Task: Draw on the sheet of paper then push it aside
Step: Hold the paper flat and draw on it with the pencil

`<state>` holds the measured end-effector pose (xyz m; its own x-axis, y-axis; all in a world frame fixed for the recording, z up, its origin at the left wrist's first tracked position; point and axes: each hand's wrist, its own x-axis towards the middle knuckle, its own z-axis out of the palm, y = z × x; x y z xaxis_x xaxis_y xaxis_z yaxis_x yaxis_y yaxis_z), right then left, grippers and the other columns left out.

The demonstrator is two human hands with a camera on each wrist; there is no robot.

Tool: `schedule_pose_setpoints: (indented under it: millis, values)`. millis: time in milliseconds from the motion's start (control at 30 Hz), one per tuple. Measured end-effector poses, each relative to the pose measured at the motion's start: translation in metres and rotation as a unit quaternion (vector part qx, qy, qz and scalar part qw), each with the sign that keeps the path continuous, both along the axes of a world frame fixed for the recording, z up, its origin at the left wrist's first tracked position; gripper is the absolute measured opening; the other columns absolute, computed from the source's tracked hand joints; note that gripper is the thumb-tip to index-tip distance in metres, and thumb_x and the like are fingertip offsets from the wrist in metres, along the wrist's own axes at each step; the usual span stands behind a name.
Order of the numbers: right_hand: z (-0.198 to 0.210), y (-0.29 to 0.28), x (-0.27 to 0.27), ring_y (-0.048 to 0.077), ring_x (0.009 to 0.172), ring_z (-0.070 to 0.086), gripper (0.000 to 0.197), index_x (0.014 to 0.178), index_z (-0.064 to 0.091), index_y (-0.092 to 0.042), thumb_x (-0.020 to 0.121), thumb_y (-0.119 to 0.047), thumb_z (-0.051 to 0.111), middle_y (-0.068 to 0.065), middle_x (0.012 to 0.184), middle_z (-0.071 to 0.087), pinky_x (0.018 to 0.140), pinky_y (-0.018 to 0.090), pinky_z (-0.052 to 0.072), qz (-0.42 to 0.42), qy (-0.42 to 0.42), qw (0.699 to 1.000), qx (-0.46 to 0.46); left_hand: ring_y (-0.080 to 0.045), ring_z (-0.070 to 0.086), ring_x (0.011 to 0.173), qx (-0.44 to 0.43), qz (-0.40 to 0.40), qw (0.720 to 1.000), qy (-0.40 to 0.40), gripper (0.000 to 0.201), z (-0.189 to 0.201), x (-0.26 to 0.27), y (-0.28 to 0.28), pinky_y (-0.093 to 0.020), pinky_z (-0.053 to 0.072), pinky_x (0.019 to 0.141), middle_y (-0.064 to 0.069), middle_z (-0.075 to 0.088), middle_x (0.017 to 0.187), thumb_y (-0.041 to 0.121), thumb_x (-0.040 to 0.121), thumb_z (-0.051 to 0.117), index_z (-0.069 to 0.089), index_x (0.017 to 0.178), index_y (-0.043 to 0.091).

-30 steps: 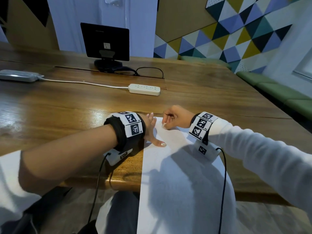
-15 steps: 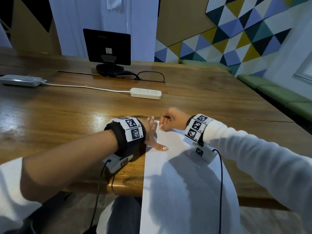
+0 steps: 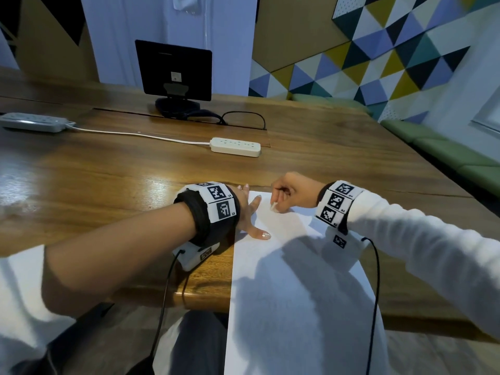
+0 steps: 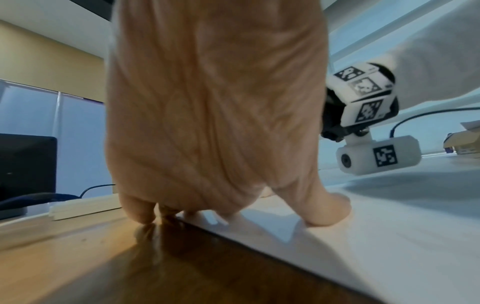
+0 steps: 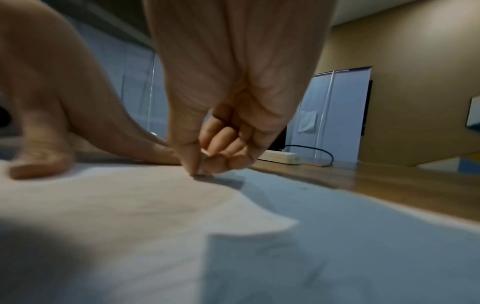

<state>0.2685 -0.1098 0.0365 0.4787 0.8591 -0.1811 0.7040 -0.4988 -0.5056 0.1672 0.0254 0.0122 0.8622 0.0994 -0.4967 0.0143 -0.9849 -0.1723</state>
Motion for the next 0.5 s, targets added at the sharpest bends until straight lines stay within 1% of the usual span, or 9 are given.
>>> schedule_pose_setpoints:
  millis: [33, 67, 133, 167, 233, 300, 400, 433, 500]
  values:
    - [-0.0018, -0.0005, -0.0008, -0.003, 0.052, 0.058, 0.018, 0.073, 0.062, -0.016, 0.076, -0.003, 0.073, -0.004, 0.063, 0.064, 0.057, 0.015, 0.044, -0.004, -0.011, 1.000, 0.006, -0.034, -0.018, 0.144, 0.002, -0.009, 1.000, 0.001, 0.105, -0.0001, 0.0010, -0.0004, -0.053, 0.000, 0.115, -0.016, -0.028, 0.153, 0.074, 0.083, 0.036, -0.018, 0.149, 0.012]
    - [-0.0029, -0.0016, -0.0024, -0.003, 0.051, 0.057, 0.020, 0.072, 0.061, -0.016, 0.076, -0.001, 0.072, -0.003, 0.062, 0.064, 0.056, 0.015, 0.044, 0.002, 0.002, 1.000, 0.002, -0.032, -0.018, 0.144, 0.004, -0.019, 1.000, 0.002, 0.105, 0.0002, 0.0020, -0.0005, -0.051, 0.000, 0.116, -0.015, -0.027, 0.154, 0.073, 0.084, 0.036, -0.018, 0.149, 0.008]
    - [-0.0016, -0.0046, -0.0051, 0.004, 0.049, 0.059, 0.019, 0.072, 0.061, -0.012, 0.076, 0.003, 0.072, -0.001, 0.059, 0.065, 0.054, 0.018, 0.048, 0.024, 0.065, 0.997, -0.016, -0.030, -0.017, 0.145, 0.013, -0.034, 0.999, 0.000, 0.106, 0.0016, 0.0035, -0.0012, -0.048, 0.001, 0.117, -0.014, -0.026, 0.154, 0.071, 0.086, 0.035, -0.017, 0.148, 0.004]
    - [-0.0004, -0.0057, -0.0035, 0.007, 0.049, 0.060, 0.017, 0.072, 0.061, -0.010, 0.076, 0.003, 0.072, -0.003, 0.057, 0.066, 0.054, 0.020, 0.050, 0.025, 0.079, 0.996, -0.019, -0.029, -0.017, 0.145, 0.015, -0.038, 0.999, -0.003, 0.105, 0.0012, 0.0040, -0.0016, -0.047, 0.001, 0.117, -0.014, -0.026, 0.154, 0.071, 0.086, 0.035, -0.017, 0.148, 0.003]
    - [0.0021, -0.0054, 0.0012, 0.006, 0.049, 0.061, 0.014, 0.074, 0.063, -0.009, 0.076, 0.001, 0.073, -0.006, 0.054, 0.066, 0.056, 0.022, 0.050, 0.003, 0.050, 0.999, -0.005, -0.029, -0.016, 0.145, 0.025, -0.043, 0.999, -0.005, 0.104, 0.0008, 0.0036, -0.0037, -0.047, 0.003, 0.116, -0.014, -0.026, 0.154, 0.070, 0.087, 0.034, -0.016, 0.148, 0.002]
    - [0.0024, -0.0043, 0.0001, 0.005, 0.050, 0.062, 0.017, 0.072, 0.062, -0.011, 0.075, 0.002, 0.073, -0.006, 0.055, 0.066, 0.057, 0.023, 0.050, -0.002, 0.023, 1.000, 0.001, -0.029, -0.014, 0.145, 0.032, -0.042, 0.999, -0.004, 0.104, 0.0013, 0.0018, -0.0048, -0.048, 0.005, 0.116, -0.014, -0.026, 0.155, 0.070, 0.087, 0.033, -0.016, 0.148, 0.003]
    - [0.0056, -0.0066, -0.0049, 0.012, 0.053, 0.062, 0.017, 0.070, 0.062, -0.009, 0.074, 0.003, 0.074, 0.001, 0.060, 0.067, 0.057, 0.023, 0.053, 0.036, 0.077, 0.996, -0.036, -0.029, -0.016, 0.145, 0.019, -0.036, 0.999, 0.004, 0.104, 0.0050, -0.0008, -0.0047, -0.047, 0.002, 0.116, -0.013, -0.026, 0.155, 0.069, 0.087, 0.035, -0.017, 0.149, 0.003]
    - [0.0059, -0.0071, -0.0033, 0.012, 0.054, 0.062, 0.016, 0.071, 0.063, -0.008, 0.074, 0.001, 0.075, -0.001, 0.060, 0.067, 0.058, 0.023, 0.053, 0.034, 0.076, 0.996, -0.039, -0.028, -0.016, 0.145, 0.020, -0.038, 0.999, 0.007, 0.103, 0.0067, -0.0015, -0.0053, -0.047, 0.002, 0.116, -0.012, -0.026, 0.155, 0.069, 0.087, 0.034, -0.017, 0.148, 0.003]
    - [0.0046, -0.0054, 0.0022, 0.006, 0.052, 0.062, 0.015, 0.071, 0.064, -0.009, 0.073, 0.001, 0.075, -0.009, 0.054, 0.065, 0.056, 0.021, 0.049, 0.009, 0.018, 1.000, -0.015, -0.027, -0.016, 0.145, 0.030, -0.040, 0.999, 0.011, 0.102, 0.0097, -0.0024, -0.0067, -0.047, 0.002, 0.116, -0.012, -0.026, 0.155, 0.070, 0.088, 0.032, -0.017, 0.148, 0.004]
